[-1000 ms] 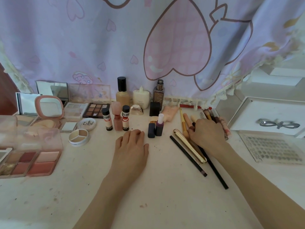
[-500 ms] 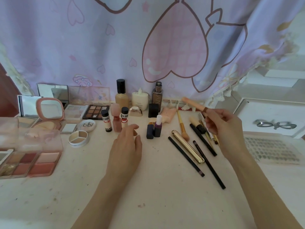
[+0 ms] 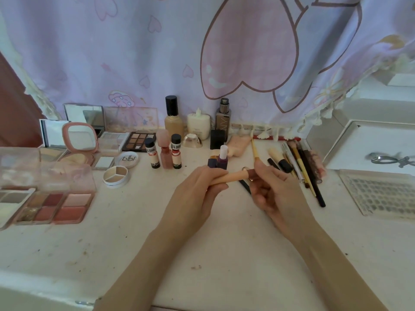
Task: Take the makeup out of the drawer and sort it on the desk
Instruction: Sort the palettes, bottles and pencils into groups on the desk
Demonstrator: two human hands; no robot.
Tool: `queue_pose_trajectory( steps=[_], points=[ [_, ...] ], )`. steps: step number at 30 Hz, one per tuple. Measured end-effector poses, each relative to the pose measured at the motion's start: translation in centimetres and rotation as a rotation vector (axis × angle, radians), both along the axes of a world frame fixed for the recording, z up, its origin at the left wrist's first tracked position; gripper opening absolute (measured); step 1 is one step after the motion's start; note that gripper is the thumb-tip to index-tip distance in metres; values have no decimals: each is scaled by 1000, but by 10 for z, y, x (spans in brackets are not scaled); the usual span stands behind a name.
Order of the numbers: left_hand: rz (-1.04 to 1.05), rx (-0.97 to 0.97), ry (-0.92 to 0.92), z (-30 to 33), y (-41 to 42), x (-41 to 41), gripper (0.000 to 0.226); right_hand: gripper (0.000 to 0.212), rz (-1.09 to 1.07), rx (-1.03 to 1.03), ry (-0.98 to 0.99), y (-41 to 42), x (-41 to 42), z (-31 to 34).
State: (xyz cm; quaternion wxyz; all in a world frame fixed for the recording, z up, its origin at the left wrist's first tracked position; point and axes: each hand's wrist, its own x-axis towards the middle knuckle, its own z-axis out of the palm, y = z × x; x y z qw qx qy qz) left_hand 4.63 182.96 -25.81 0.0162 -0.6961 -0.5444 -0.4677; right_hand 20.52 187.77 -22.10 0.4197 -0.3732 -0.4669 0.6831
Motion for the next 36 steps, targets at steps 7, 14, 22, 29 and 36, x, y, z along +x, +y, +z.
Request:
queue_pose_trajectory(
  steps=[7, 14, 22, 29, 36],
  points=[
    [56, -136, -103, 3, -5, 0, 29, 26, 67, 107, -21, -2, 1, -4],
    [24, -202, -122, 2, -7, 1, 19, 28, 50, 102, -16, 0, 4, -5],
    [30, -357, -63, 2, -4, -4, 18, 15, 51, 90, 49, 2, 4, -5],
    [-38, -394, -52, 4, -5, -1, 9, 21, 5, 166, 27, 1, 2, -7],
    [-41, -374, 48, 4, -4, -3, 24, 12, 1, 258, -16, 0, 0, -9]
  ],
)
